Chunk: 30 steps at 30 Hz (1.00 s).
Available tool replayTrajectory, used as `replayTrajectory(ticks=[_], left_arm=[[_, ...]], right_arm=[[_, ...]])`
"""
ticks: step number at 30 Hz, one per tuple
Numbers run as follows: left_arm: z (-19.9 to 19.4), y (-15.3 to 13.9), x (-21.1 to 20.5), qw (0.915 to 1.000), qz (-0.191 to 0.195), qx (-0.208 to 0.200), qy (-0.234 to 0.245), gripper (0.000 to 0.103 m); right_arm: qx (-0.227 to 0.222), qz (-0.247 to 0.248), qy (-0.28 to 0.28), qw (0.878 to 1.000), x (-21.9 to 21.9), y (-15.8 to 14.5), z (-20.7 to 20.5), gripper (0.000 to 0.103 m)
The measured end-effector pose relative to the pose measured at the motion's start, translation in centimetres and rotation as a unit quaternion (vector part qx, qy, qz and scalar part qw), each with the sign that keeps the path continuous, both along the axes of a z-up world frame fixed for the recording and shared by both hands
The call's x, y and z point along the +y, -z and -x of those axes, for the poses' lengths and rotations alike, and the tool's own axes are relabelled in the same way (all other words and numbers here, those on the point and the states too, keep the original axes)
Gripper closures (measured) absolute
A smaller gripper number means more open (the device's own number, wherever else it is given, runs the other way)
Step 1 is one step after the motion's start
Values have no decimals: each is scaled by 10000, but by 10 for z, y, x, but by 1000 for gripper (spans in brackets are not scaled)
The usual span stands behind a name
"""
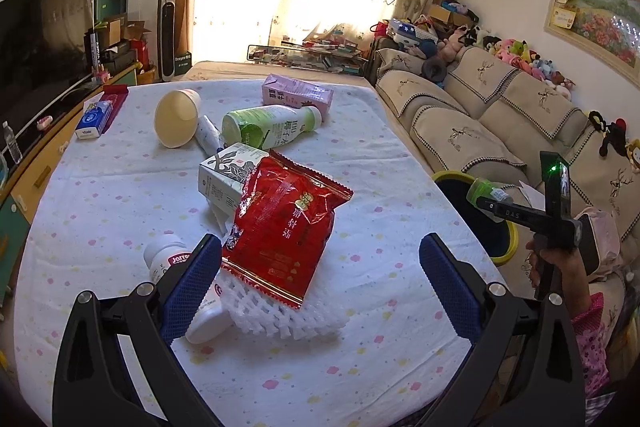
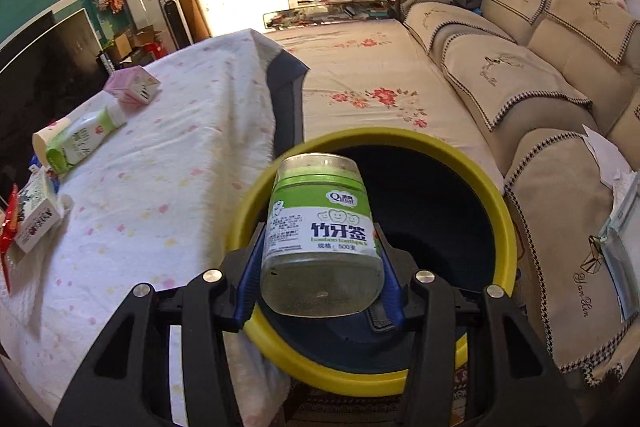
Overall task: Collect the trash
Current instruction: 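Drop the jar into the bin by opening the right gripper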
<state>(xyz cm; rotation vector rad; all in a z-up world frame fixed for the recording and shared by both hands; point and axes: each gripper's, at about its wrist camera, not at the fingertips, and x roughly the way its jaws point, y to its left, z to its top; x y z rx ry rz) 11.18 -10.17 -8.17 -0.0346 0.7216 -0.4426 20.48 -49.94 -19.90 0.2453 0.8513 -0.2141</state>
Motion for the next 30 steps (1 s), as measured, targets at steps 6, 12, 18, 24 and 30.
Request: replayTrajectory(ticks=[6,12,18,24,30], left_arm=[[-5,5,-5,9999,-66,74,26,6],[-10,10,-13,9998,-126,137,73,6],[-11,12,-17,9997,-172,155,104,6],[-12,12,-17,9996,-219,158,97,6],[-22,16,-14,9989,-448,110,79,6]], right_arm=[[391,-58,331,9987,-29,37,-12,55],[589,-94,439,9973,-41,56,-22,55],[504,-99,470,9976,-41,54,-22,48],[303,-118,387,9987,-30,38,-10,47],[227,-146,228,9994,-16,29,-5,47]])
